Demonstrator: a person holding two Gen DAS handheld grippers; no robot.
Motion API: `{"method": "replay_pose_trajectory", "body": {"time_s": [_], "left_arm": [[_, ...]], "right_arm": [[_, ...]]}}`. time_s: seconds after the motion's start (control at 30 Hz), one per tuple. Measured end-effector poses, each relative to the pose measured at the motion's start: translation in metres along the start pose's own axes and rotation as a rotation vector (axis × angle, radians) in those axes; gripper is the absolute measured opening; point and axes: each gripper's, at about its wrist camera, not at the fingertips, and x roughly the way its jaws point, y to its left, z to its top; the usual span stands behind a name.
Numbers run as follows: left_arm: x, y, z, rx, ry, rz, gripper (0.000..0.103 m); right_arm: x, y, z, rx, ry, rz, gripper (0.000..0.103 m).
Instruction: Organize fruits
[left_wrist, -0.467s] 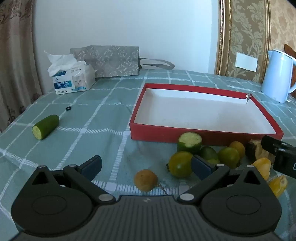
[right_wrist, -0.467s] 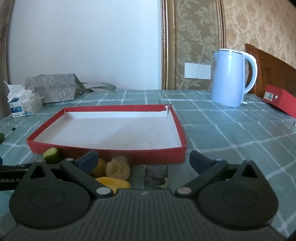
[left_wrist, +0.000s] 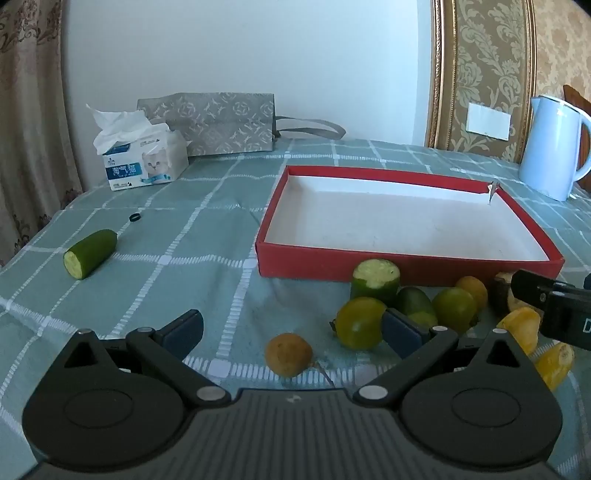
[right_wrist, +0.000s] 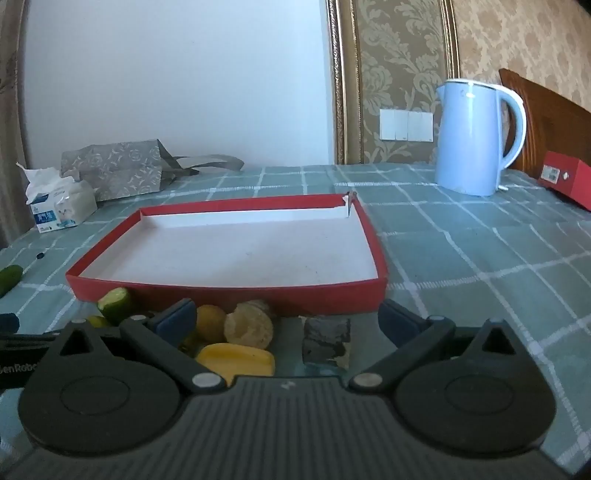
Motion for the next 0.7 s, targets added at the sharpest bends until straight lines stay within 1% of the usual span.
{"method": "replay_pose_trajectory", "body": {"time_s": [0.13, 0.33, 0.43, 0.57, 0.7], "left_arm": [[0.0015, -0.0001, -0.0001, 0.002, 0.009, -0.008, 0.103], [0.0006, 0.0032, -0.0014, 0.000, -0.002, -0.021, 0.103], [0.0007, 0.0017, -0.0019, 0.001, -0.003, -0.024, 0.103], [-0.0003, 0.0010, -0.0029, 0.006, -0.010, -0.018, 0.103], [-0.0019, -0.0001, -0.0026, 0.006, -0.019, -0.009, 0.103]], "right_arm": [[0.0010, 0.0038, -0.0003, -0.026, -0.004, -0.037, 0.103], [-0.0005, 0.0080, -0.0012, -0.053, -0.012, -0.027, 0.103], [-0.0007, 0.0065, -0.0019, -0.047, -0.010, -0.007, 0.103], [0.0016, 0.0065, -0.0027, -0.041, 0.017, 0.024, 0.103], [0.0056, 0.0058, -0.0027, -0.035, 0.042, 0.020, 0.103]]}}
